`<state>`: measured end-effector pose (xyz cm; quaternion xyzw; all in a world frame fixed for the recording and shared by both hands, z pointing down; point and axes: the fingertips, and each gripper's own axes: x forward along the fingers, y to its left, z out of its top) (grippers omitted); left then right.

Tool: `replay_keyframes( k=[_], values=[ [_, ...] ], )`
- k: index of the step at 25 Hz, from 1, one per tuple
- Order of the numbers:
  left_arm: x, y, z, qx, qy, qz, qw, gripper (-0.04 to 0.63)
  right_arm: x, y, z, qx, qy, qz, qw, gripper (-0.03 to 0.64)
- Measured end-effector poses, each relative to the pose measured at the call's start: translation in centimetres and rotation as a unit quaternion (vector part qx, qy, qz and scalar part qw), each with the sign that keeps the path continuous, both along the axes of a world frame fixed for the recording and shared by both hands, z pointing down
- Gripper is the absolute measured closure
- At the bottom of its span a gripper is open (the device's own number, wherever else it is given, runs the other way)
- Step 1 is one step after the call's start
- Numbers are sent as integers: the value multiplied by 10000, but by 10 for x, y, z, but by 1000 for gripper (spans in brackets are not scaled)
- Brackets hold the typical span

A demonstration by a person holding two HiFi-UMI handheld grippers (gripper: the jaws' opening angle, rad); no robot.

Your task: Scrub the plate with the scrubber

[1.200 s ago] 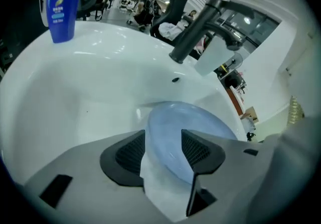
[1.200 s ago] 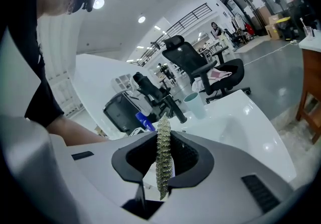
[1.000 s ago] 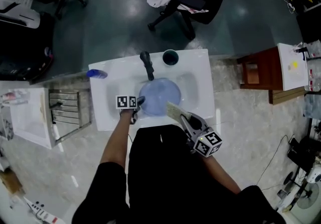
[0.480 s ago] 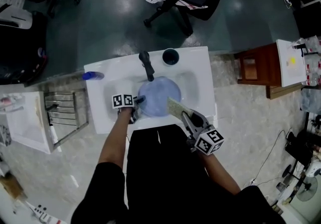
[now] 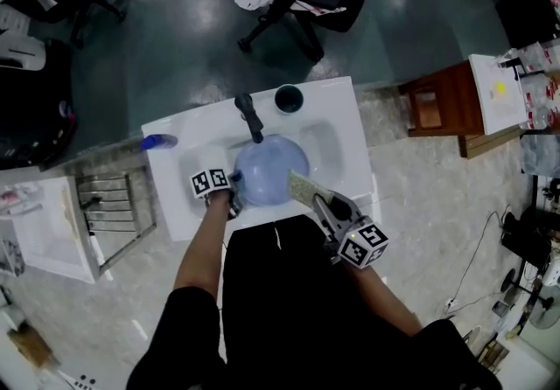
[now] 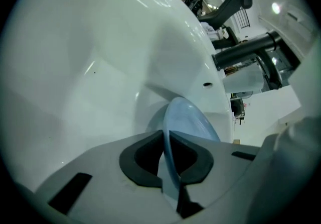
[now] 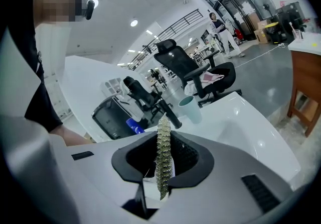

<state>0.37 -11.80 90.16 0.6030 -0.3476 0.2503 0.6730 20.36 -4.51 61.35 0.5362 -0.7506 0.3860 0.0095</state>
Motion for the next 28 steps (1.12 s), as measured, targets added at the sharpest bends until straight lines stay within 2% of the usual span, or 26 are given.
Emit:
replay_keyframes(
  k=[7, 10, 13, 19, 26, 28],
  values=[
    [-28, -5, -35, 560, -438, -90, 9974, 580, -22, -5, -17, 310, 52, -190, 9993, 554],
    [-36, -2, -59, 892, -465, -65, 9949, 578, -37, -9, -23, 426, 40, -374, 9984, 555],
    [-41, 3, -86, 1079, -341, -25, 9936, 576, -65, -20, -28, 558, 28, -719, 9958, 554],
    [-53, 22, -130, 1093, 143, -416, 9930, 575, -123, -37, -29, 643, 76, -1279, 9897, 554],
    [-68, 40, -156, 1211, 375, -616, 9900, 575, -176, -54, -17, 650, 435, -1865, 9793, 554],
    [-71, 41, -162, 1259, 435, -666, 9888, 575, -190, -58, -13, 623, 311, -1962, 9781, 554]
  ],
)
